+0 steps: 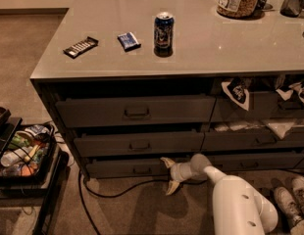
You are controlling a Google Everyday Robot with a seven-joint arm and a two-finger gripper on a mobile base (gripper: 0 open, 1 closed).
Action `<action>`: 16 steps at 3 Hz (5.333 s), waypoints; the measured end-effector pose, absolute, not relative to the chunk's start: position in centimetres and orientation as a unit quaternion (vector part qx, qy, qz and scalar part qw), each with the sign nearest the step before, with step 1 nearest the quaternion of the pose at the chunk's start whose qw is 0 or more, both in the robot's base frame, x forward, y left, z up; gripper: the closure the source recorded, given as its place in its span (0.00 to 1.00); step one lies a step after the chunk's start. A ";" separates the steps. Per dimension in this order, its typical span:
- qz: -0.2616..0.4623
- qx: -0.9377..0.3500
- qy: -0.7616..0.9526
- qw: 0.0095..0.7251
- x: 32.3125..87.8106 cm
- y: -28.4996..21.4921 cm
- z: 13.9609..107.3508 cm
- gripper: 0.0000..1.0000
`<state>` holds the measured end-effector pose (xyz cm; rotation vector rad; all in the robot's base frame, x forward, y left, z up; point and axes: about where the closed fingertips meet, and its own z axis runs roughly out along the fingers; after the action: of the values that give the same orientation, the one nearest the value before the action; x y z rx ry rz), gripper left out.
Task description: Open bottom drawer
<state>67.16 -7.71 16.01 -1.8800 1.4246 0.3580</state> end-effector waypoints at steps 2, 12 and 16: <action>0.108 -0.750 0.513 0.404 68.0 -6.8 17.6 0.00; -0.061 -0.769 0.543 0.332 74.2 -11.7 15.4 0.00; -0.056 -0.767 0.549 0.326 74.3 -11.6 14.5 0.42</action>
Offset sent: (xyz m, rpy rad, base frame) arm 0.0160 0.0107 0.0334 0.0214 -0.2092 0.0732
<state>74.28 -11.58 14.50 -2.0108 1.4397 -0.1479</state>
